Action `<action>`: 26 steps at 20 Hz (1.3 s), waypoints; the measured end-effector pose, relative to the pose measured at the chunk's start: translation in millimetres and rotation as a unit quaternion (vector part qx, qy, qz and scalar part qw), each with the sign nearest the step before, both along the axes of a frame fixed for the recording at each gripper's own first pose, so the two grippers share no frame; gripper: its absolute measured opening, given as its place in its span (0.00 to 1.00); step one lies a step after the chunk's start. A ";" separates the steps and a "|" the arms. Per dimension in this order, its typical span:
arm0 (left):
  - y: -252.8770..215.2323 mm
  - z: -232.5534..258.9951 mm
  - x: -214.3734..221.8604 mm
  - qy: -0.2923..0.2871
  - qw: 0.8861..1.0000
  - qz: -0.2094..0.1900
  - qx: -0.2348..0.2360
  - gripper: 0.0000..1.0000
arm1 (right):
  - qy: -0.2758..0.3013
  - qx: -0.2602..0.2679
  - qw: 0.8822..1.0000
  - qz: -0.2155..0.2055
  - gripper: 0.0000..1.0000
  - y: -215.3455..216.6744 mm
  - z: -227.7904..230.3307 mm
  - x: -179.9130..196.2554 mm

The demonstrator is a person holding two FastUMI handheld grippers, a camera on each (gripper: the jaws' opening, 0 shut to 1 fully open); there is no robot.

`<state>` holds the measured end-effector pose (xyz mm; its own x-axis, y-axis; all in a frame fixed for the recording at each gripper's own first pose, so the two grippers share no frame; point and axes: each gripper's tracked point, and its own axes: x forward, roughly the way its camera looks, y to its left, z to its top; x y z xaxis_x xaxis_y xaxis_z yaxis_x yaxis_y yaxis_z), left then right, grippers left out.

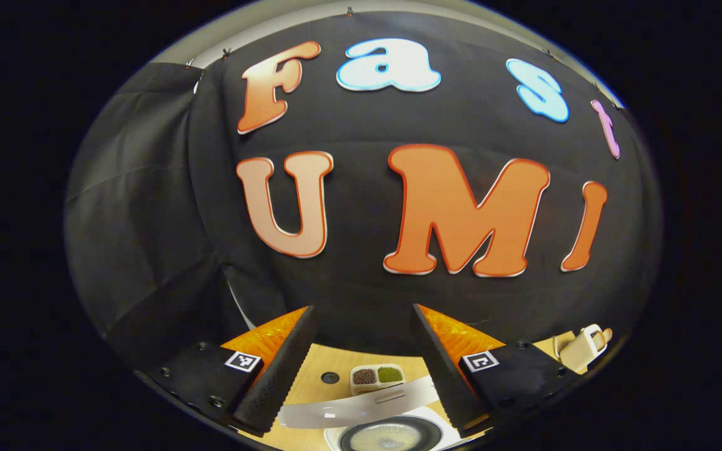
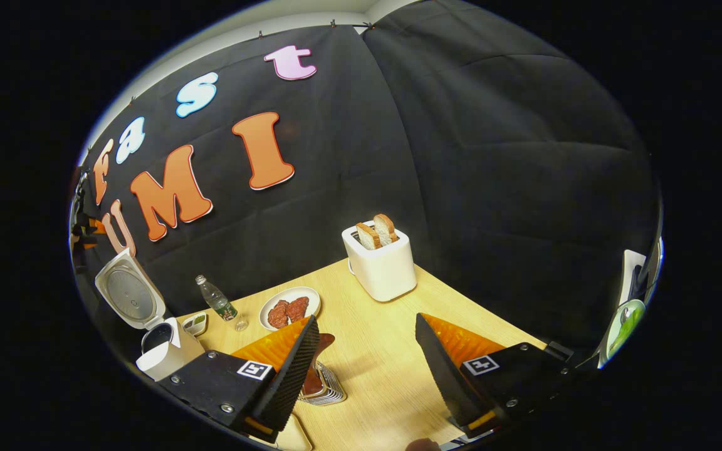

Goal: Close the left gripper, press the button to open the rice cooker; take a wooden spoon from the chopstick holder with the right hand, scoop a spoonful of rice and pour it into the rice cooker, then put the wooden spoon back into the chopstick holder.

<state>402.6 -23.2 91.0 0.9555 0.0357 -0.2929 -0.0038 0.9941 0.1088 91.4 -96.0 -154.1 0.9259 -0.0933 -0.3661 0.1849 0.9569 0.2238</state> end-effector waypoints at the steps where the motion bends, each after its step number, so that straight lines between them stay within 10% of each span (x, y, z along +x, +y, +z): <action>1: 1.6 -12.7 4.2 0.015 1.000 0.000 -0.003 1.00 | 0.002 -0.002 1.000 -0.003 0.95 -2.7 -1.6 -1.7; 15: 6.3 -78.1 -8.2 0.067 0.996 0.007 -0.053 1.00 | -0.001 -0.055 0.998 -0.002 0.95 -7.4 23.6 -7.8; 26: -25.9 -115.9 -99.2 0.095 0.994 -0.023 -0.054 1.00 | -0.111 -0.155 0.980 0.064 0.95 21.2 182.6 -8.3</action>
<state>303.4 -49.2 -24.9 0.8825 -0.0485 -0.4679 0.0523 0.9986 -0.0048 83.1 -74.7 28.5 0.9909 -0.0460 -0.1266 0.0387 0.9975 -0.0597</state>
